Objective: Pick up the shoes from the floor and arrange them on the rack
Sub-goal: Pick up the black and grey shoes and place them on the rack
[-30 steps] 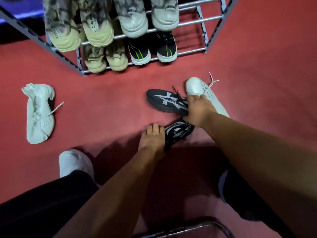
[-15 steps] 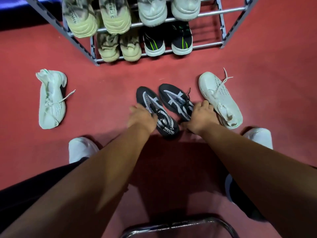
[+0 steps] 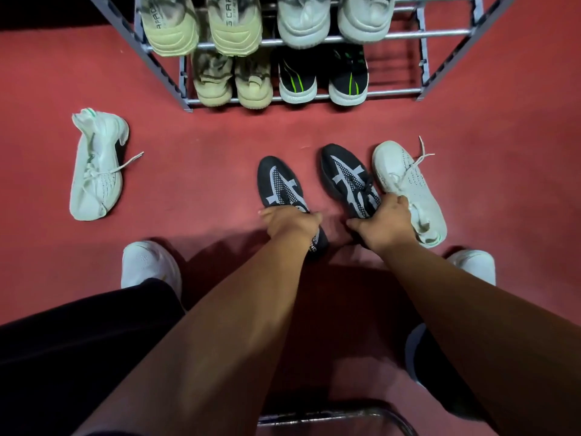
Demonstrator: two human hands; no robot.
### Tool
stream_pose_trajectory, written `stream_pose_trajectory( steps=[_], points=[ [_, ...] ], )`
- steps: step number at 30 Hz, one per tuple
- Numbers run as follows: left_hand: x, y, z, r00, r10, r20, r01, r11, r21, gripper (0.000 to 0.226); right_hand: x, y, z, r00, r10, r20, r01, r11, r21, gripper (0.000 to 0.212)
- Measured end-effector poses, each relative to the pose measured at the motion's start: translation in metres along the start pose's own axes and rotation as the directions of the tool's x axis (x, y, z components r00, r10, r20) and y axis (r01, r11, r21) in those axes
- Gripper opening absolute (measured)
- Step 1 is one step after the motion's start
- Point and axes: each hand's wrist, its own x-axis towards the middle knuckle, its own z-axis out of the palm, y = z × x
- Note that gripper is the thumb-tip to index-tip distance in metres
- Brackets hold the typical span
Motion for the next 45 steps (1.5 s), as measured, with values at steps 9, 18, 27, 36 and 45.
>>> stream_pose_trajectory(
  steps=[9, 18, 27, 36, 45],
  points=[
    [-0.059, -0.011, -0.109, 0.964, 0.264, -0.014, -0.265, 0.964, -0.038, 0.066, -0.032, -0.050, -0.105, 0.969, -0.245, -0.041, 0.247, 0.968, 0.047, 0.067],
    [-0.217, 0.003, -0.282, 0.699, 0.588, -0.406, -0.636, 0.771, 0.022, 0.082, -0.147, -0.146, -0.253, 0.807, -0.472, -0.355, 0.563, 0.796, 0.224, 0.031],
    [-0.341, -0.004, -0.414, 0.475, 0.656, -0.587, -0.729, 0.667, 0.156, 0.063, -0.230, -0.227, -0.341, 0.661, -0.539, -0.523, 0.700, 0.693, 0.171, 0.055],
    [-0.335, 0.046, -0.479, 0.449, 0.615, -0.648, -0.749, 0.654, 0.102, 0.050, -0.216, -0.332, -0.374, 0.678, -0.521, -0.519, 0.702, 0.669, 0.245, 0.035],
    [-0.260, 0.122, -0.497, 0.515, 0.574, -0.637, -0.609, 0.768, 0.199, 0.037, -0.120, -0.403, -0.355, 0.780, -0.467, -0.416, 0.575, 0.798, 0.182, 0.021]
  ],
)
